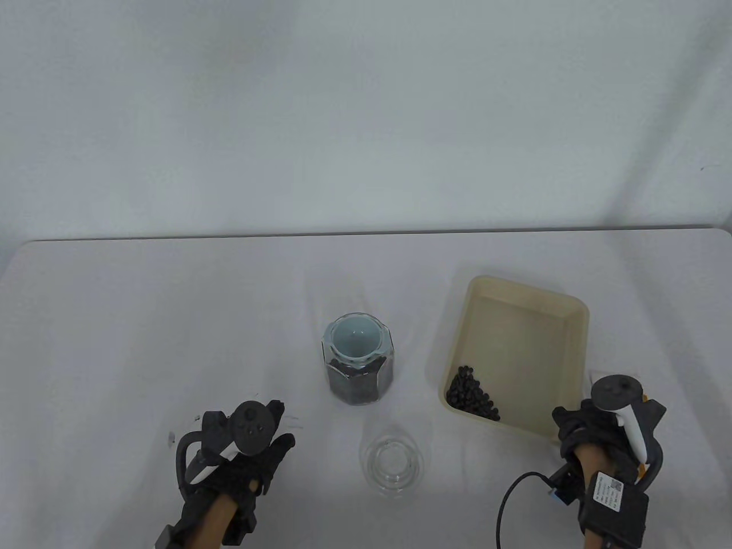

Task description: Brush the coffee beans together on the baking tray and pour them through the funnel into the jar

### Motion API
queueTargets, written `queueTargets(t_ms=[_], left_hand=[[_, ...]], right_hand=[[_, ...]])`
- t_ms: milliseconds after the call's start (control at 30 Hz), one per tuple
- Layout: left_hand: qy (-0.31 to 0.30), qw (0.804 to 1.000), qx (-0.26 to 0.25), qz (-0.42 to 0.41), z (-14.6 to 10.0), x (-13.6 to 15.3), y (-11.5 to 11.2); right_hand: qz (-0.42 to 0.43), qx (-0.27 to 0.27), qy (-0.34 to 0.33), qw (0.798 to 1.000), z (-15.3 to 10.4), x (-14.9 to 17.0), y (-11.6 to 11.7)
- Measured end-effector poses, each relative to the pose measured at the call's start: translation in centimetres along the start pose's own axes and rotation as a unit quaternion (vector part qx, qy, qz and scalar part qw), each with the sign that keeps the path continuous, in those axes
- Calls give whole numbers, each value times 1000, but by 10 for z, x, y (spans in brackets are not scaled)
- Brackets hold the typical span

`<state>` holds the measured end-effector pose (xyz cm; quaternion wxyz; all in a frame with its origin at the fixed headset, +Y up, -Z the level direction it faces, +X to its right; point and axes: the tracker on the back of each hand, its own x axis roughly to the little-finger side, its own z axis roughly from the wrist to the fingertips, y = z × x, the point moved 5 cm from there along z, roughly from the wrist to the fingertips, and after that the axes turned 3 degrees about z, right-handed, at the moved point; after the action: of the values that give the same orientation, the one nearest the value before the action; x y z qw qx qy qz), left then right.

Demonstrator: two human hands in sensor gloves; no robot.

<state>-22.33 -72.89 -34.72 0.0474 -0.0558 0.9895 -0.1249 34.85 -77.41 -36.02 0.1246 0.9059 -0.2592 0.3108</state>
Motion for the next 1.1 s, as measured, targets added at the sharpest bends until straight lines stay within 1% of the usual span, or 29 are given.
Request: queueTargets(t_ms=[67,100,167,233,433,533,600,700,867,967,1100], left_hand=[[0,1000,0,0,0,0,0],[0,1000,-1,-1,0,0,0],[-1,1000,-2,-2,0,0,1],[-1,1000,-2,-1,0,0,0],[-3,1000,-1,2,-1,-1,0],[-4,1000,-3,0,-1,-1,0],[-5,1000,-2,0,0,-2,0],[-6,1000,0,3,0,-3,-1],[-6,1000,0,1,0,-3,-1],[-4,1000,0,1,0,-2,-1],[-2,1000,2,2,0,-2,-1]], right_hand=[[-46,12,2,999,-1,-3,1],[-53,20,-3,998,-2,-6,2],[-50,32,1,998,-3,-8,2],[-48,25,4,999,-4,-7,4],[64,9,-5,998,-8,-1,4],[114,-18,-17,993,-8,2,7],[164,-35,-30,985,-9,3,9],[204,-42,-45,977,-11,3,10],[255,-24,-62,965,-16,-1,6],[289,-26,-69,955,-18,-3,6],[294,-16,-84,952,-22,-7,1]])
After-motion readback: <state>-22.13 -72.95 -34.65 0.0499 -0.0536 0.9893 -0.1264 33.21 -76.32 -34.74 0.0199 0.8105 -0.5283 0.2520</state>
